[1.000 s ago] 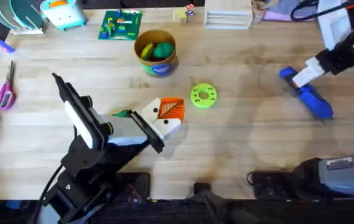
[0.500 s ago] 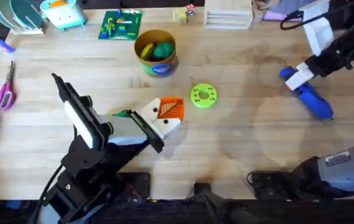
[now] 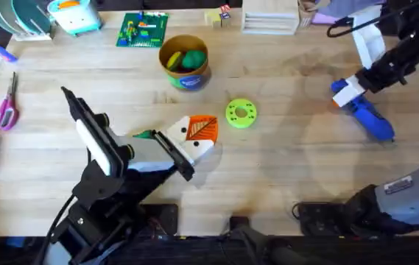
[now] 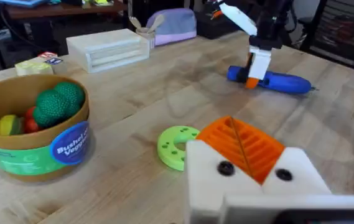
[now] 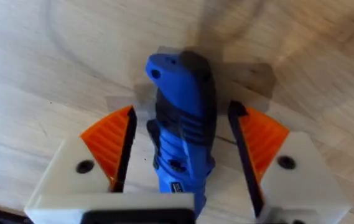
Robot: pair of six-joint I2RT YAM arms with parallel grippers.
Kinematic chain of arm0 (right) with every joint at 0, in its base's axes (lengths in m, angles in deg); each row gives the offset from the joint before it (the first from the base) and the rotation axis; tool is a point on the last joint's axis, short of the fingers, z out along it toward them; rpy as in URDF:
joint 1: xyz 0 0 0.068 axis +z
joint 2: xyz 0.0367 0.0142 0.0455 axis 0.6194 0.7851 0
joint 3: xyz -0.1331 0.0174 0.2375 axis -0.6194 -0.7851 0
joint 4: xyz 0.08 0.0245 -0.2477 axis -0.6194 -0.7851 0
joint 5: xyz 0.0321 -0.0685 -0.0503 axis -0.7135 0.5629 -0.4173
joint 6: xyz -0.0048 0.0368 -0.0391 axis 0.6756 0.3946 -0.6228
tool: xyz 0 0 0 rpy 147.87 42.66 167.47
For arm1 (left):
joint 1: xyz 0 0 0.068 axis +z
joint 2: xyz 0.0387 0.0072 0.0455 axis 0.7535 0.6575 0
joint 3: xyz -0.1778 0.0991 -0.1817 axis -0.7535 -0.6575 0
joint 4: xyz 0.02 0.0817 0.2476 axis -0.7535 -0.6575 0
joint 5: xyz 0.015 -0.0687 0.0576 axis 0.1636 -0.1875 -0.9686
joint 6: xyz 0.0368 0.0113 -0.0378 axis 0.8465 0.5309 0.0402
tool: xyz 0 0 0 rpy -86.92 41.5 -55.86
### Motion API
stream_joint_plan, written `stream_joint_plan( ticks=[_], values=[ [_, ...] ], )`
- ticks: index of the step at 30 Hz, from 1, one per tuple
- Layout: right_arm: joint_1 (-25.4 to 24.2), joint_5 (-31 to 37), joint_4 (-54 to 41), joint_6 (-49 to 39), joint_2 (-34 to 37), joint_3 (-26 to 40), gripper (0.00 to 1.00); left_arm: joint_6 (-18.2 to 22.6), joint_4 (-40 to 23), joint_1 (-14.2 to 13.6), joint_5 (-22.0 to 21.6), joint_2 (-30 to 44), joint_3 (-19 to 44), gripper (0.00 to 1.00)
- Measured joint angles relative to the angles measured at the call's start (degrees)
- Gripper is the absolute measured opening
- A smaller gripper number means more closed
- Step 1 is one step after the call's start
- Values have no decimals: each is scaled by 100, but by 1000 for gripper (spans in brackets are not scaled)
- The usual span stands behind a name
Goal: Pick up the gripper from the table and insert it into the empty holder that is missing its gripper. Then pick up a screw, insert it into the mounting hole, and use the screwdriver to tighten it. Finally, clean up the table by picking up the vegetable and placing it into the bucket.
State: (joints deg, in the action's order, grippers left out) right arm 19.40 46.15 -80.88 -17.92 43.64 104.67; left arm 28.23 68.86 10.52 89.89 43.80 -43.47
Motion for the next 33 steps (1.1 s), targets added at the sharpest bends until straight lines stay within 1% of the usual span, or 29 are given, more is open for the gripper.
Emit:
stream_joint_plan(
  ticks=[3, 12, 16, 19, 20, 23, 26, 28, 30, 31, 33],
  values=[
    [0, -45, 0, -2, 2, 0, 872, 0, 0, 0, 0, 0, 0, 17],
    [0, -75, -15, -3, 32, 0, 848, 0, 0, 0, 0, 0, 0, 17],
    [0, -54, -26, -4, 89, 7, 815, 0, 0, 0, 0, 0, 0, 17],
    [-2, -34, -16, -6, 87, 7, 753, 0, 0, 0, 0, 0, 0, 17],
    [-2, -21, -13, -16, 87, 7, 723, 0, 0, 0, 0, 0, 0, 17],
    [-2, 85, -4, -26, 91, 7, 532, 0, 0, 0, -2, 0, 0, 17],
    [0, 139, -21, -48, 98, 11, 363, 0, 0, 0, -1, 0, 0, 17],
    [0, 172, -25, -73, 103, 11, 229, 0, 0, 0, -2, 0, 0, 17],
    [0, 206, -16, -94, 119, 11, 48, 0, 0, 0, -2, 0, 0, 17],
    [-2, 204, -3, -80, 122, 11, 25, 0, 0, 0, -4, 0, 0, 17],
    [0, 211, -9, -85, 122, 11, 25, 0, 0, 0, -4, 0, 0, 17]
  ],
)
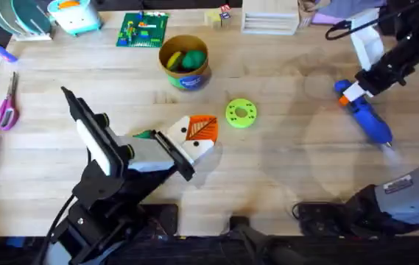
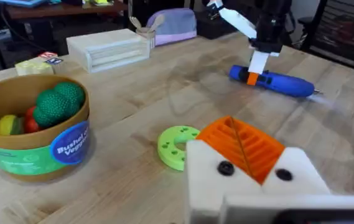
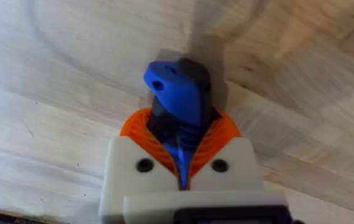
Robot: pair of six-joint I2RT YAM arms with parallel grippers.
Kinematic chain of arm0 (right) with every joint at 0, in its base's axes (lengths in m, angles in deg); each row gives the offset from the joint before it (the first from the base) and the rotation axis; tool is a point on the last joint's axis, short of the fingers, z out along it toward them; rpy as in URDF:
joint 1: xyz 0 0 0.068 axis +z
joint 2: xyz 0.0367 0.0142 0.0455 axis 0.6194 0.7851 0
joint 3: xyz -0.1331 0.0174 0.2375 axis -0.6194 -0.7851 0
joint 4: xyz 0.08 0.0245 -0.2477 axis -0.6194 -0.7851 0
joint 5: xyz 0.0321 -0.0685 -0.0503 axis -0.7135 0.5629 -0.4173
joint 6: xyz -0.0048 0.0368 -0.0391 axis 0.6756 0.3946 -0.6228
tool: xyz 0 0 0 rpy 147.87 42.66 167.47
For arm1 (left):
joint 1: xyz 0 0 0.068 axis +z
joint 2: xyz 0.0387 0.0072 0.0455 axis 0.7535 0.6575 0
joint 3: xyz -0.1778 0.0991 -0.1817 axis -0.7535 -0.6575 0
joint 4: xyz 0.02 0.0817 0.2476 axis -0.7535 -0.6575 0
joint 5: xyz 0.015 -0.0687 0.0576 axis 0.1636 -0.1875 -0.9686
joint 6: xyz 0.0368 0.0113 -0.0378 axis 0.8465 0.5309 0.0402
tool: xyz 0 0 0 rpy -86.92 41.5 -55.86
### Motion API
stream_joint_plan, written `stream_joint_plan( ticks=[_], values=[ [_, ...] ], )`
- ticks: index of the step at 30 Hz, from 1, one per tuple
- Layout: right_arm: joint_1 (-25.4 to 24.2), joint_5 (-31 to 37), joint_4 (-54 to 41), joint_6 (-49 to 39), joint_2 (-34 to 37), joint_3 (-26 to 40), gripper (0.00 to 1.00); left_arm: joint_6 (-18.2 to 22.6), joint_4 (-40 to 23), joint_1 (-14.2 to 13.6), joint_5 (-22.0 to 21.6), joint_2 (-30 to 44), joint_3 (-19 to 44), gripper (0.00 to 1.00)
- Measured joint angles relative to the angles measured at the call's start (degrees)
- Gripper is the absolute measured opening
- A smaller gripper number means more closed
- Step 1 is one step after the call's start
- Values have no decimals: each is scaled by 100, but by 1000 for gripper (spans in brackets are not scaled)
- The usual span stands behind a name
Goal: Pick up the gripper from the table and insert it into the empty holder that is missing its gripper. Then pick up a screw, insert it into the mounting hole, and use the screwdriver to tighten it. Finally, clean up the table by picking up the vegetable and placing it into the bucket.
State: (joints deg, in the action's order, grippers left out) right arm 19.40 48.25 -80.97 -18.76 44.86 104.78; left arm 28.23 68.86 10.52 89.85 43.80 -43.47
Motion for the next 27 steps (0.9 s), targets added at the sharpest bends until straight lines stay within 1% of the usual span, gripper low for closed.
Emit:
stream_joint_plan(
  ticks=[7, 10, 12, 17, 24, 25, 27],
  values=[
    [0, -42, -78, -2, -49, -7, 26, 0, 0, 0, 0, 0, 0, 17],
    [0, -203, -134, 2, -255, -59, 26, 0, 0, 0, 0, 0, 0, 17],
    [10, -273, -118, 27, -538, -76, 26, 1, 0, 0, 0, 0, 0, 17],
    [75, -469, 84, 359, -1508, -76, 26, 0, 0, 0, 0, 0, 0, 17],
    [119, -1495, 390, 1215, -3014, -76, 26, 0, 0, 0, 0, 0, 0, 17],
    [150, -1786, 492, 1550, -3632, -76, 26, 0, 0, 0, 0, 0, 0, 17],
    [187, -1899, 494, 1710, -4036, -76, 26, 2, -2, 0, 0, 0, 0, 17]
  ],
)
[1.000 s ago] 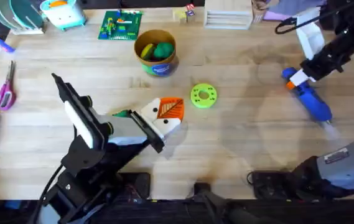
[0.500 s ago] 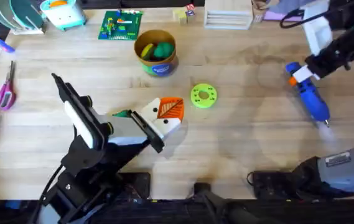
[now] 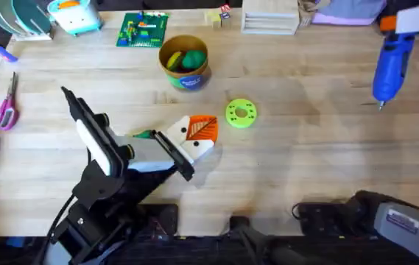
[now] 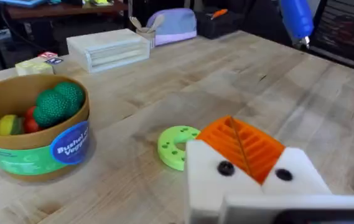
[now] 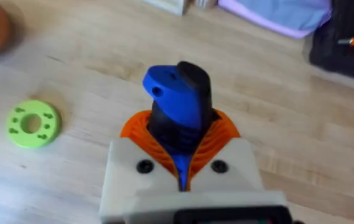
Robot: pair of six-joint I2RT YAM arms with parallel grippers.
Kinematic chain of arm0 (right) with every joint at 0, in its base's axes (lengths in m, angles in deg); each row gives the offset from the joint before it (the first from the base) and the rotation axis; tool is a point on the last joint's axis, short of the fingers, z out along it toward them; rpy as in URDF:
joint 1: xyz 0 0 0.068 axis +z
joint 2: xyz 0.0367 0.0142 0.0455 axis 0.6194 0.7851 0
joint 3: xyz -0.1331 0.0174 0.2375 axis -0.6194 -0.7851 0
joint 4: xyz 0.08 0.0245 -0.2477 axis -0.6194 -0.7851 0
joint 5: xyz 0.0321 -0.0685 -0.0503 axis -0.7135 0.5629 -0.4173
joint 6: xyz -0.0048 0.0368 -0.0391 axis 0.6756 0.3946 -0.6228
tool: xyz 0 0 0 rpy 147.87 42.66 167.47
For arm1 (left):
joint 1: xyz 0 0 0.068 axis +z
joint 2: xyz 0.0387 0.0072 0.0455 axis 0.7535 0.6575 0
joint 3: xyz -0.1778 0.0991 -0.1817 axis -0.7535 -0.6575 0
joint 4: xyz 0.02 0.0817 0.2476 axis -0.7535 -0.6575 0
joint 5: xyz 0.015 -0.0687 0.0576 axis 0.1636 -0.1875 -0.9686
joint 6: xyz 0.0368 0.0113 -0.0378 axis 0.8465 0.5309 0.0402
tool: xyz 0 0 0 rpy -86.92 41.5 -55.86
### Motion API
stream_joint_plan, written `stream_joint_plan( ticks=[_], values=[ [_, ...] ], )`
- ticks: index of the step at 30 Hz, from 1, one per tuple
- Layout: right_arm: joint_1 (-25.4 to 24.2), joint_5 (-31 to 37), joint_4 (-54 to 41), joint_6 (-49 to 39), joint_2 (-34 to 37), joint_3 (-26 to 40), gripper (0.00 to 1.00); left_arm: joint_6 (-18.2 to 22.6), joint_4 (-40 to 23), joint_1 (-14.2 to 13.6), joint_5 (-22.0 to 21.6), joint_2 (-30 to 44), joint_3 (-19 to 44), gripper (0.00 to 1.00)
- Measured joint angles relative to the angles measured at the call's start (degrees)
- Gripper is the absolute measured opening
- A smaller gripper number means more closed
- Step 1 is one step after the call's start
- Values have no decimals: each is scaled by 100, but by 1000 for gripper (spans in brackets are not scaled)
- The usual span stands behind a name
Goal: Pick up the gripper from the table and insert it into the empty holder that is missing its gripper. Then pick up a screw, insert it into the mounting hole, and use the screwdriver to tighten it. Finally, clean up the table by picking up the vegetable and placing it into the bucket.
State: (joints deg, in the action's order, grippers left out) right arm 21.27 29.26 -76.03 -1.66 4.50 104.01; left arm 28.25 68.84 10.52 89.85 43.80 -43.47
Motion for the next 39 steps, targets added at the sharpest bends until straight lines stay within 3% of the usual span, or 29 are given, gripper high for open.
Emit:
stream_joint_plan(
  ticks=[5, 9, 15, 20, 28, 34, 39],
  values=[
    [120, -159, 87, 427, -844, -89, 26, -2, 2, 0, 0, 0, 0, 17],
    [260, -401, 587, 704, -1460, -623, 26, -2, 0, 0, 0, 0, 0, 17],
    [822, -1125, 2841, 1662, -1970, -2094, 26, -2, 0, 0, 0, 0, 0, 17],
    [2015, -1394, 4577, 2257, -1883, -2944, 26, -2, 0, 0, 0, 0, 0, 17],
    [3923, -1470, 6796, 2555, -1101, -2999, 26, -2, 0, 0, -2, 0, 0, 17],
    [4716, -1535, 7922, 2975, -761, -2999, 26, 0, 0, 0, -2, 0, 0, 17],
    [5084, -1548, 8065, 3384, -736, -2999, 26, 0, 0, 0, -2, 0, 0, 17]
  ],
)
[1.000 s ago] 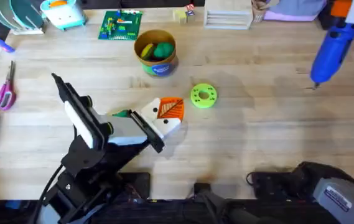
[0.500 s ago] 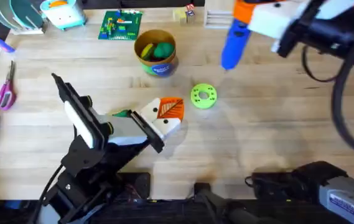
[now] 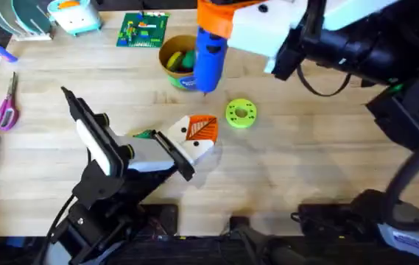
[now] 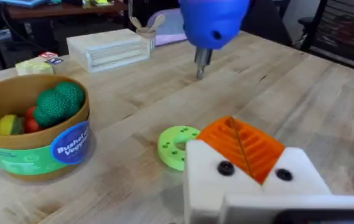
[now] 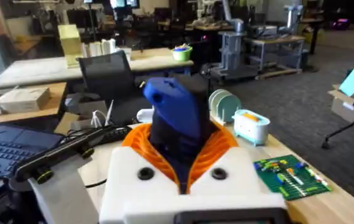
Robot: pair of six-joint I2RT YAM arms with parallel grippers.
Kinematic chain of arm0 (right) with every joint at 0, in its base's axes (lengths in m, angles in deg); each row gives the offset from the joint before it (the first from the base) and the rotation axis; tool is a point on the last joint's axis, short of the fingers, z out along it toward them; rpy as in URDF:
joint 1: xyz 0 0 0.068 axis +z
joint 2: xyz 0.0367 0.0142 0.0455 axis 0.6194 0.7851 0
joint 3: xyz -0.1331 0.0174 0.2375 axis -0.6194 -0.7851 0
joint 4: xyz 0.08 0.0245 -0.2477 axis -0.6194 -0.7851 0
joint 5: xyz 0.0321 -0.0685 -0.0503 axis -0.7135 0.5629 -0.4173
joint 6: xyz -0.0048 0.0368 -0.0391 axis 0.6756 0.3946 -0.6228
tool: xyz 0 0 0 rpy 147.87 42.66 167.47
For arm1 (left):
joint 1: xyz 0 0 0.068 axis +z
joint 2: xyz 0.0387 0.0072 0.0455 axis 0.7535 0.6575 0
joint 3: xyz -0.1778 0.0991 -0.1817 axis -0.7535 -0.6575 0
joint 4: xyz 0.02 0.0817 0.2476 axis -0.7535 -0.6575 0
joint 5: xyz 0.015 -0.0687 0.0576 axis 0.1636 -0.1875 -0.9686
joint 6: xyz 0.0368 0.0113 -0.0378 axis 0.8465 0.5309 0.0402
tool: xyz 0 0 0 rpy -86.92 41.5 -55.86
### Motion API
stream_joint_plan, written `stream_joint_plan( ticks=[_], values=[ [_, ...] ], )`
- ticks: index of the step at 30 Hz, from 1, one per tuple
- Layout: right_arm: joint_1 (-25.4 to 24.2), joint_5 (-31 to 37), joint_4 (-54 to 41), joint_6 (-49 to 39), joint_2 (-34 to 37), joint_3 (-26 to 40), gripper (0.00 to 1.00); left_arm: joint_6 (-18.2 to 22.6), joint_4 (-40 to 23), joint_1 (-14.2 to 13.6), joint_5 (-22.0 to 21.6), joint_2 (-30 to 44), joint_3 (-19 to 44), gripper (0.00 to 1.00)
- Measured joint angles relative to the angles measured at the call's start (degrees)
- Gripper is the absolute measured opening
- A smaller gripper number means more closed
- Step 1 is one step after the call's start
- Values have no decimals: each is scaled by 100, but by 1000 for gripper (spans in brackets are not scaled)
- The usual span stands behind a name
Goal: Pick up the gripper from the table and insert it into the empty holder that is missing its gripper. Then pick up a screw, insert it into the mounting hole, and use the screwdriver to tighten it. Finally, clean up the table by picking up the vegetable and placing it into the bucket.
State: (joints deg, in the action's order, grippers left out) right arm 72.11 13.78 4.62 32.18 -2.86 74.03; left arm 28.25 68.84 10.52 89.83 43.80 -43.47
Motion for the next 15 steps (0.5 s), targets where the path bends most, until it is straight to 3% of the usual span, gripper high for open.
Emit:
stream_joint_plan(
  ticks=[15],
  values=[
    [544, -100, -638, 335, 76, 390, 26, -2, 0, 0, 0, 0, 0, 17]
  ],
)
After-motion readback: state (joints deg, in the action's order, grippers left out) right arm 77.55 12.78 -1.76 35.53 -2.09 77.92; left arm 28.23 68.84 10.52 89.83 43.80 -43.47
